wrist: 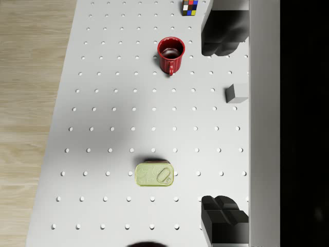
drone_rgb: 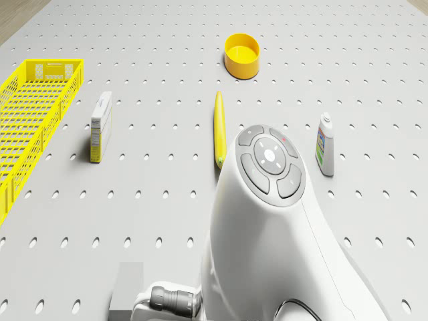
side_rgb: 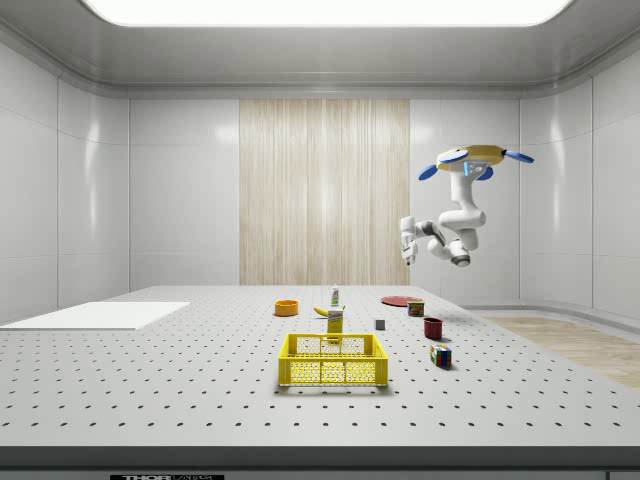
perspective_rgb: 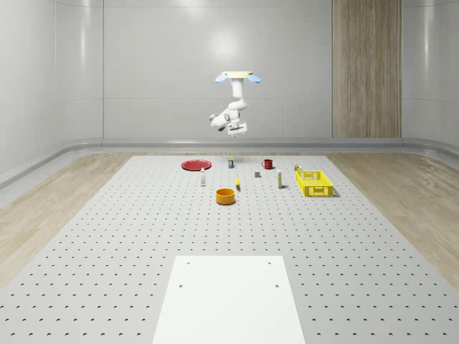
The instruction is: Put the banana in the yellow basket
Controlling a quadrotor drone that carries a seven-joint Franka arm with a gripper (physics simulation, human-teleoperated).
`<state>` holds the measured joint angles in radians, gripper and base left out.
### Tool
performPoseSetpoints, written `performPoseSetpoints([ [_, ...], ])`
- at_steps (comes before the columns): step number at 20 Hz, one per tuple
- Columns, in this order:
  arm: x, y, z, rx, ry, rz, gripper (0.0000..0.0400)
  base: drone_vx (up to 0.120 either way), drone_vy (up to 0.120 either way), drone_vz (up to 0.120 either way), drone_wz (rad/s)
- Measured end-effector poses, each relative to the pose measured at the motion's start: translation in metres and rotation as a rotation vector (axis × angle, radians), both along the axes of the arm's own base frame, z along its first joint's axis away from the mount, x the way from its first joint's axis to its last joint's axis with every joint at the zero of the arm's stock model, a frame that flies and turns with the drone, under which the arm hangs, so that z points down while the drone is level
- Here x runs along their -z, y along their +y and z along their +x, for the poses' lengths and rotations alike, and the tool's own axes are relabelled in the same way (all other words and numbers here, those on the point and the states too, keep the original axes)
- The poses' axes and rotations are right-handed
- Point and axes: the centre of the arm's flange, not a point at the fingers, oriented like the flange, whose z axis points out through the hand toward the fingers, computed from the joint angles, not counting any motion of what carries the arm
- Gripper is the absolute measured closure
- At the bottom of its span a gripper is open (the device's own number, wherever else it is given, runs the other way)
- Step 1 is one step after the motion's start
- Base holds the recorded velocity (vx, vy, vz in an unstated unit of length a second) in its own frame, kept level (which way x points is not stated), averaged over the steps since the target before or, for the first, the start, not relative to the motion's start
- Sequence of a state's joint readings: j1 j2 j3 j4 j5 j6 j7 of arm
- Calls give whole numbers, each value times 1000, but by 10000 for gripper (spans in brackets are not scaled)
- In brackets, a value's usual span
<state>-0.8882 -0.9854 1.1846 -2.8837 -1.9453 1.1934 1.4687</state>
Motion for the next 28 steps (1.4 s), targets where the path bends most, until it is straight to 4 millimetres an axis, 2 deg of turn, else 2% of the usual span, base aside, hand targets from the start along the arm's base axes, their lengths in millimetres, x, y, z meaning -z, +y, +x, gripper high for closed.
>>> performPoseSetpoints([
  [3,1,-7,0,2,2,-68,0,80,0,-107,0],
  [9,2,-13,0,3,4,-131,0,120,0,0,0],
  [16,2,-15,0,4,5,-154,0,120,0,-114,0],
  [19,2,-15,0,4,5,-158,0,120,-120,0,0],
  [21,2,-16,0,4,5,-159,0,120,0,-20,0],
  [28,2,-16,0,4,5,-162,0,120,0,-114,0],
])
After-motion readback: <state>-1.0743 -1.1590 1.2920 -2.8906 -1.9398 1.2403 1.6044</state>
